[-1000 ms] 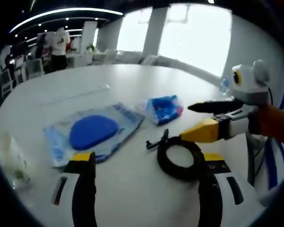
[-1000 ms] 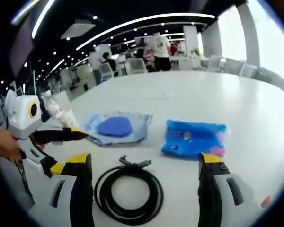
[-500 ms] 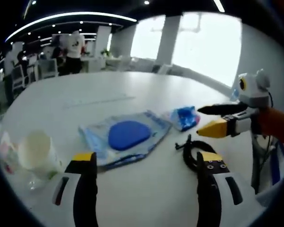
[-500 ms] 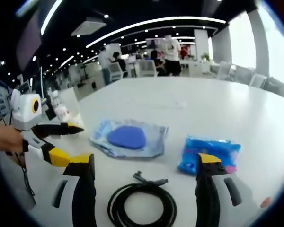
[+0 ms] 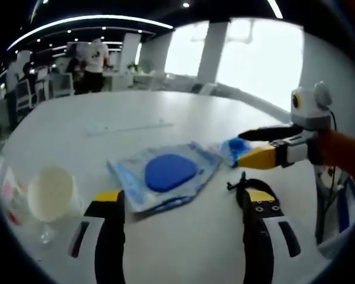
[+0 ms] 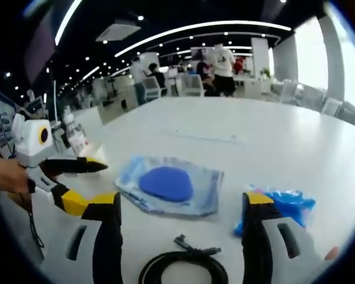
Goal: Arrange the tabletop items into an orderly group along one side of the table until the central work area is clear of visible clutter.
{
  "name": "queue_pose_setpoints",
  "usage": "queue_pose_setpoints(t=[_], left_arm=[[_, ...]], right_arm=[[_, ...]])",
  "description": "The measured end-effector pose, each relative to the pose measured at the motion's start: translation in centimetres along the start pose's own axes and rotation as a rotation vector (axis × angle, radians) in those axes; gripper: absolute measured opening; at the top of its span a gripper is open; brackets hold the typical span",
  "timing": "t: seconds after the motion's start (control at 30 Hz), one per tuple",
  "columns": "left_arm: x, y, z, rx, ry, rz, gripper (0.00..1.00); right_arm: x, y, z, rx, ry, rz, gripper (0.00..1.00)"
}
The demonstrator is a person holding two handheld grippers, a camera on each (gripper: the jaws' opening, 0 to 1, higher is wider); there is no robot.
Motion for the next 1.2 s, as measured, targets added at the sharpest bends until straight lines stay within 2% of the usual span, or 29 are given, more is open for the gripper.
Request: queue_pose_setpoints(t=[0.27, 0.6, 0.97, 1.2], left_arm=[[1.0, -0.1, 1.0, 0.014, 0.026, -0.012, 0.75], [1.5, 0.0, 2.5, 0.021, 0.053, -0.024, 0.68], [2.1, -0.2, 3.3, 0.043, 0.093, -0.021, 0.59], [2.7, -0.5, 3.4, 0.058, 0.14, -0.025, 0.55]], right_arm=[[-0.5, -0.3, 1.3, 0.016, 0.009, 0.003, 0.8], [-1.4, -1.1, 2.4, 0.047, 0.003, 0.027, 0.73], [-2.1, -2.0, 3.3, 0.094, 0.0, 0.06, 0.56], [-2.3, -2.5, 3.9, 0.124, -0.007, 0.087, 0.44]])
Point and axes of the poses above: the point that each gripper's makers call its tool centre point, and the gripper's own axes: z roughly forward along the fingers, x roughly to its left, y roughly out of its top, the point moved 10 cm from there along -z, roughly backward along the fingers, and after that the axes turned 11 degrees about -x, right-handed, at the moved point
